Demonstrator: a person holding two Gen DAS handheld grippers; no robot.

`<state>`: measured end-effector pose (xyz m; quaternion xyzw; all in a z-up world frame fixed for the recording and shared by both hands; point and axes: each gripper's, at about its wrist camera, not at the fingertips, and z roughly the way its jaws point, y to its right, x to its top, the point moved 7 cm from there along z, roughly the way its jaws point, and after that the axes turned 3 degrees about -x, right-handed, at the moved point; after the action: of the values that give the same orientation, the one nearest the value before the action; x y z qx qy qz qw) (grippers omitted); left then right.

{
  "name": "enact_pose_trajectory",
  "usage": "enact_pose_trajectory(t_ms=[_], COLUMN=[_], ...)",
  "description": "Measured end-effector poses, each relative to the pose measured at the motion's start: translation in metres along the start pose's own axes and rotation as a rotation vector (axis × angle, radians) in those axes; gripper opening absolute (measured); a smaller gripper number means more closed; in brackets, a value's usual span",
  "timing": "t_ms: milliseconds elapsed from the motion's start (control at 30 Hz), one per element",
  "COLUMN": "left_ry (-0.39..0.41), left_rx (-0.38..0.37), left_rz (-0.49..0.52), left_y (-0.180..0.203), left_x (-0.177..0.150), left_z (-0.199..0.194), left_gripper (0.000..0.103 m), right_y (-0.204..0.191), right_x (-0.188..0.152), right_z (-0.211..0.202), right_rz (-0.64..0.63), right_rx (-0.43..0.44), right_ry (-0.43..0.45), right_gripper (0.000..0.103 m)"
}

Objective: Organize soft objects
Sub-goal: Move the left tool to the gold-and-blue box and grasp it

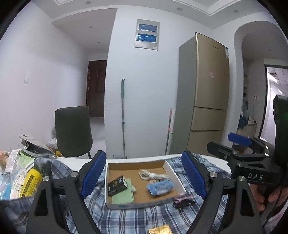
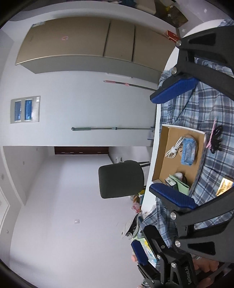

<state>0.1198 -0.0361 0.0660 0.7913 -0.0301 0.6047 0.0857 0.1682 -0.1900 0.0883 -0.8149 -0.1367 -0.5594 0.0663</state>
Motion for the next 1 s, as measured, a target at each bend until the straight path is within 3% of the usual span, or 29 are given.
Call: enact_pose_trajectory(t_ms=[33, 100, 200, 433, 667, 833, 1000], left_ry=[-0.002, -0.011, -0.006, -0.078, -0.310, -0.476, -0.588], left_rx=[-0.002, -0.002, 0.011, 0.027, 0.013, -0.017, -0.038], left_rz=[0.004, 0.006, -0.010, -0.028, -0.034, -0.079, -0.110], left_y=[0.004, 0.009, 0.012, 0.013, 0.020, 0.029, 0.038], left_x=[-0.004, -0.013, -0.027, -0.060, -0.106, -0.139, -0.161], left_z=[-0.005, -0.012, -0.021, -0.018, 0.001, 0.016, 0.028], left_gripper=[0.092, 0.103, 0.103, 0.103, 0.103, 0.096, 0.087], right_y=[0.000, 0.004, 0.012, 0.033, 0.039, 0.033, 0.034], right_x=[-0.003, -0.010, -0.020, -0.048, -0.076, -0.101, -0.117], right_z=[-0.005, -0.013, -0.018, -0.020, -0.016, -0.008, -0.001], right_rz=[0.000, 0.008, 0.020, 0.035, 0.054, 0.065, 0.072], right_rx=[-0.010, -0.037, -0.067, -0.134, -0.100, -0.074, -0.069], right_ry=[0.010, 0.038, 0.048, 0.011, -0.098, -0.212, -0.255], right_gripper=[0.103, 0.103, 0.103, 0.103, 0.103, 0.103, 0.103])
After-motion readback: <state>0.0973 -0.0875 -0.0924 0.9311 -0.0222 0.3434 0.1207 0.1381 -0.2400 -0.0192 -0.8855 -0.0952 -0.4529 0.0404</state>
